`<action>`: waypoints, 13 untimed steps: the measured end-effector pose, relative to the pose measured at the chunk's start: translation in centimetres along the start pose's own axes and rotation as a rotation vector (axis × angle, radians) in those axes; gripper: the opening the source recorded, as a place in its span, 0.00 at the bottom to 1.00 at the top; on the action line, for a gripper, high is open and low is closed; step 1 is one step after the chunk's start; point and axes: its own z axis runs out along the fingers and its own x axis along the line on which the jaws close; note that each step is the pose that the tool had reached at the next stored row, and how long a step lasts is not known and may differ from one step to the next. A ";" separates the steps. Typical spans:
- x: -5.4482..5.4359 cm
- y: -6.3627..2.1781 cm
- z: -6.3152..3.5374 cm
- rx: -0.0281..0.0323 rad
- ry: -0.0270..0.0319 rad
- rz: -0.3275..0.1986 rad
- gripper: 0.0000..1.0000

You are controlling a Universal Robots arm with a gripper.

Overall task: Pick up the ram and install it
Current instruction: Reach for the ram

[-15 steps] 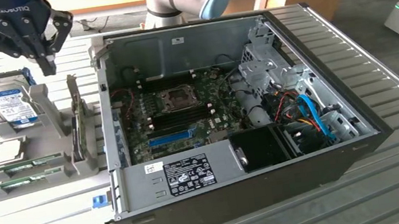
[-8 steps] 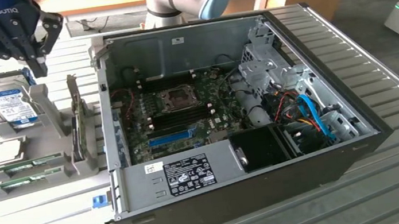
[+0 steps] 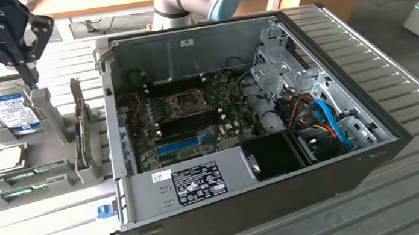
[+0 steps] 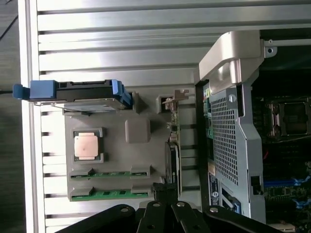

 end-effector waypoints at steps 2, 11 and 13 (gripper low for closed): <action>0.4 -0.03 0.02 0.0000 0.0004 0.000 0.10; 2.2 -0.17 0.09 0.0003 0.0032 0.000 0.10; 2.6 -0.20 0.11 0.0003 0.0037 0.000 0.10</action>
